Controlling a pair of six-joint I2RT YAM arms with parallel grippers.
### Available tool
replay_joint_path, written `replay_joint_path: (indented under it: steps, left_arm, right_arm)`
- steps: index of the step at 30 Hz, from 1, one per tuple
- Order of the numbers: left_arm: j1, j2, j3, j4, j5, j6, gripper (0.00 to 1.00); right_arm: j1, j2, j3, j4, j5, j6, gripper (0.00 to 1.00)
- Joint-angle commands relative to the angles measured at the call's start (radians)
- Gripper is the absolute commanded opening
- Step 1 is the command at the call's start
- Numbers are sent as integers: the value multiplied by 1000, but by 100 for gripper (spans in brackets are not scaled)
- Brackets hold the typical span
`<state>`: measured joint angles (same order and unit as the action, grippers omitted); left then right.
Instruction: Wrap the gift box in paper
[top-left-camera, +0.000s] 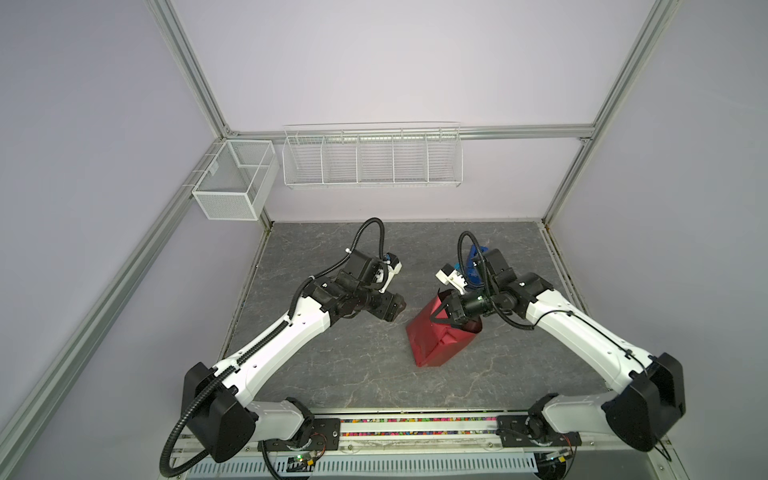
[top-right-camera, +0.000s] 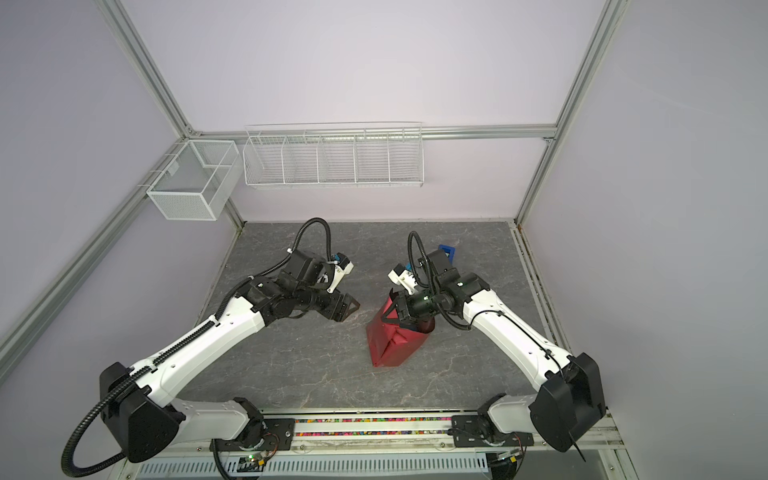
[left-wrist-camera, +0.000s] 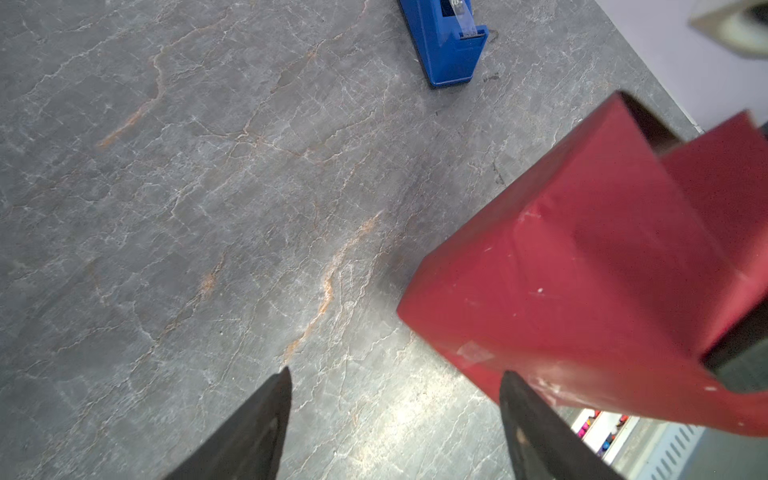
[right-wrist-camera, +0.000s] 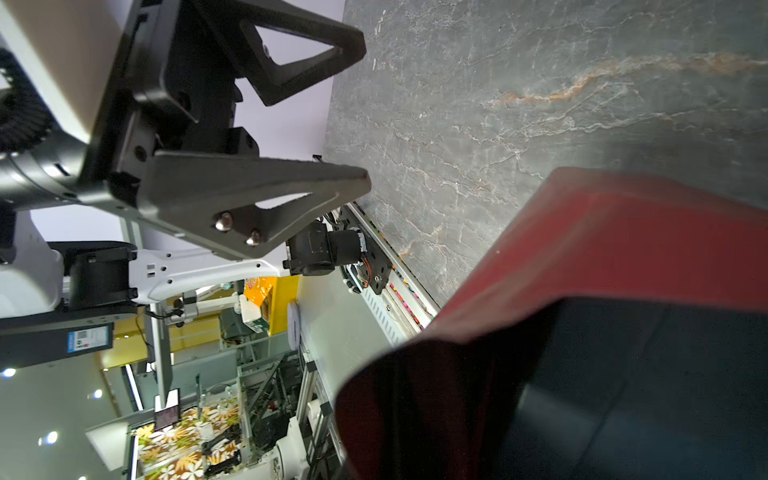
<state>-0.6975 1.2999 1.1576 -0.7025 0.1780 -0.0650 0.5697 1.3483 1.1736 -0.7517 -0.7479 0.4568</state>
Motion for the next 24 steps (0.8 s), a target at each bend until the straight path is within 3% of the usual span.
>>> replay_joint_path:
  steps: [1, 4, 5, 7, 8, 13, 16, 19, 24]
  left_arm:
    - [4, -48, -55, 68, -36, -40, 80]
    - [9, -69, -95, 91, -46, -50, 81]
    - [12, -72, -104, 95, -46, -53, 81]
    - [18, -76, -118, 98, -44, -60, 82]
    - [20, -77, -121, 100, -43, -62, 82]
    - [31, -91, -125, 107, -41, -59, 83]
    - [43, -89, -125, 131, -44, -68, 83]
    - [61, -83, -131, 175, -51, -101, 83]
    - [100, -79, -142, 240, -82, -162, 83]
  right_arm:
    - [31, 22, 48, -190, 105, -78, 7]
    - [66, 59, 53, -194, 150, -60, 8]
    - [75, 68, 56, -188, 157, -51, 12]
    - [106, 89, 74, -165, 151, -21, 33]
    - [121, 97, 88, -158, 140, -9, 37]
    - [165, 73, 155, -112, 98, 54, 46]
    - [165, 56, 195, -193, 198, 50, 45]
    - [180, 77, 278, -374, 381, 28, 32]
    - [281, 157, 393, -509, 530, 16, 23]
